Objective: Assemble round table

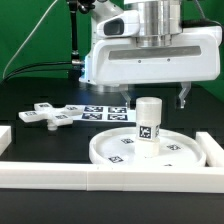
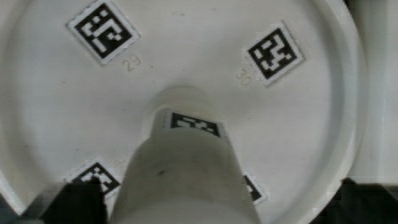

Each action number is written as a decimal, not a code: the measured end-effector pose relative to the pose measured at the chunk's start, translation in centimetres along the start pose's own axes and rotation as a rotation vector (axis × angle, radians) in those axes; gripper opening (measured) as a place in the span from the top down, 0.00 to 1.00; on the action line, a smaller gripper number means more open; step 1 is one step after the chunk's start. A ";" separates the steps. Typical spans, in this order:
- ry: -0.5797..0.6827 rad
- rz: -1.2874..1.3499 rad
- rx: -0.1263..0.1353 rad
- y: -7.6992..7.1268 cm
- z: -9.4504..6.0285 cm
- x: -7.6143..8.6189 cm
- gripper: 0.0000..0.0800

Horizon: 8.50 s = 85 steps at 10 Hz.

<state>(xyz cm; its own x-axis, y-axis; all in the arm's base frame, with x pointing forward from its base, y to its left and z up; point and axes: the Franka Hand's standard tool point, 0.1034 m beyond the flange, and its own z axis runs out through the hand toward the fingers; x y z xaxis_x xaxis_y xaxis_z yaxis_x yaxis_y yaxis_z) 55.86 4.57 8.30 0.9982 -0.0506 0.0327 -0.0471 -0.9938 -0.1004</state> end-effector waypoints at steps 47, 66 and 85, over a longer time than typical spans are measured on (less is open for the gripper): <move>0.008 0.810 -0.015 0.6 0.4 -0.1 0.49; -0.025 -0.494 -0.048 0.0 0.3 0.3 0.19; -0.109 -1.748 -0.120 1.3 0.1 1.1 0.49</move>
Offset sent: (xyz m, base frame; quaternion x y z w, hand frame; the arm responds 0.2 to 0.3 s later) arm 0.0000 0.0000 0.0000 0.0000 0.0000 -0.1938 0.9810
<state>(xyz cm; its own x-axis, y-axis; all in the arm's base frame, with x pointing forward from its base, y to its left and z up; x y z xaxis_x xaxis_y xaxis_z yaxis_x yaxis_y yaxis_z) 56.86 3.29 8.09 -0.1270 0.9907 -0.0487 0.9907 0.1292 0.0437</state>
